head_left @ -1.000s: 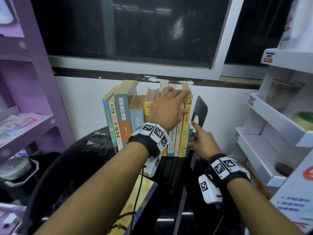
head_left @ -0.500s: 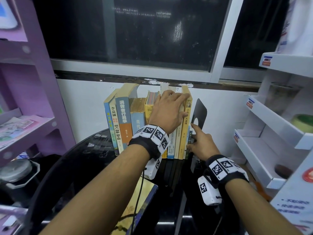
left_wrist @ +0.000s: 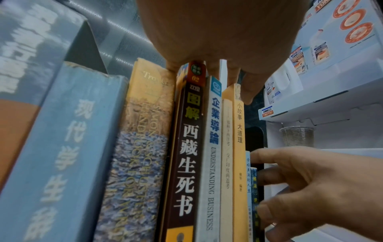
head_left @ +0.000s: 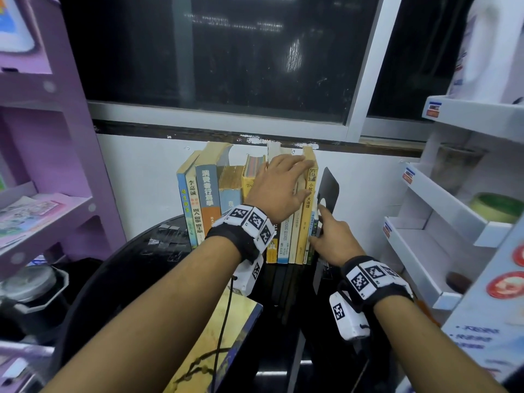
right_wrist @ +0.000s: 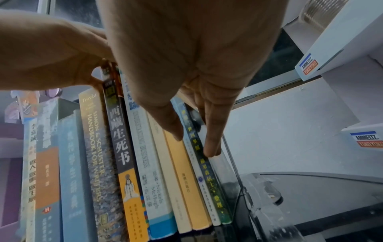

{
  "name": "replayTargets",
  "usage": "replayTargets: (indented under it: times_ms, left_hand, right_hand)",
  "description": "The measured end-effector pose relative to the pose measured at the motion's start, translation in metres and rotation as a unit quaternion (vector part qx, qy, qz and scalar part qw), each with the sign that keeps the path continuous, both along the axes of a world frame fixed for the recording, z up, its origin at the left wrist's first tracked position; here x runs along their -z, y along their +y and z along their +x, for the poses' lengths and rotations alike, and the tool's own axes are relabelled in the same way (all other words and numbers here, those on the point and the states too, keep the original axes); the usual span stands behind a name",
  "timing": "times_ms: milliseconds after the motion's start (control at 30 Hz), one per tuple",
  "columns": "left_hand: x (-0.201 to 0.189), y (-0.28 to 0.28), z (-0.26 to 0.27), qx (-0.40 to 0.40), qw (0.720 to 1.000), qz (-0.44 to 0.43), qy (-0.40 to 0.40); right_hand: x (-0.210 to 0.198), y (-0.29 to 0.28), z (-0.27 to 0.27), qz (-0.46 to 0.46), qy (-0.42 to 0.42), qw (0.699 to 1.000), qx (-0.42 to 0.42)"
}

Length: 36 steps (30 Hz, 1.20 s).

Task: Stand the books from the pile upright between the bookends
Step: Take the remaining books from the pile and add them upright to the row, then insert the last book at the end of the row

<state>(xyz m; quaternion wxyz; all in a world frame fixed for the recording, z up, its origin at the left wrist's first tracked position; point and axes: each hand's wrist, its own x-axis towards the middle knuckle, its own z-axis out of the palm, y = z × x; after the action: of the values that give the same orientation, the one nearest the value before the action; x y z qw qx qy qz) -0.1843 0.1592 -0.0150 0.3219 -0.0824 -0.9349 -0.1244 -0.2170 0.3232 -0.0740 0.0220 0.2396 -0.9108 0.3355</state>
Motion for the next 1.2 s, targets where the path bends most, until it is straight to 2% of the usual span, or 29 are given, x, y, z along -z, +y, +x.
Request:
replayTargets:
  times_ms: [267,400,500,633,767,900,1100,1200]
  left_hand:
    - [0.013,-0.012,0.046,0.023,0.999,0.019,0.037]
    - [0.020,-0.019,0.078,0.010,0.999,0.046,0.008]
    - [0.031,-0.030,0.097,-0.004,0.998,0.064,-0.027]
    - [0.048,-0.045,0.120,-0.045,0.988,0.089,-0.119]
    - [0.066,-0.059,0.145,-0.082,0.954,0.155,-0.244]
    - [0.082,-0.072,0.164,-0.115,0.903,0.209,-0.357]
    - [0.095,-0.083,0.183,-0.150,0.846,0.254,-0.445]
    - [0.097,-0.084,0.187,-0.163,0.841,0.227,-0.463]
  right_hand:
    - [-0.020,0.006,0.027,-0.007,0.050,0.998,0.036]
    - [-0.022,0.005,0.047,0.005,0.081,0.995,0.057]
    - [-0.020,-0.002,0.063,0.030,0.049,0.998,0.027]
    - [-0.015,-0.015,0.090,0.132,-0.035,0.990,-0.042]
    - [-0.001,-0.029,0.109,0.209,-0.109,0.968,-0.087]
    - [0.008,-0.046,0.123,0.253,-0.137,0.952,-0.106]
    - [0.016,-0.067,0.136,0.295,-0.148,0.938,-0.105]
    - [0.018,-0.074,0.142,0.322,-0.135,0.932,-0.097]
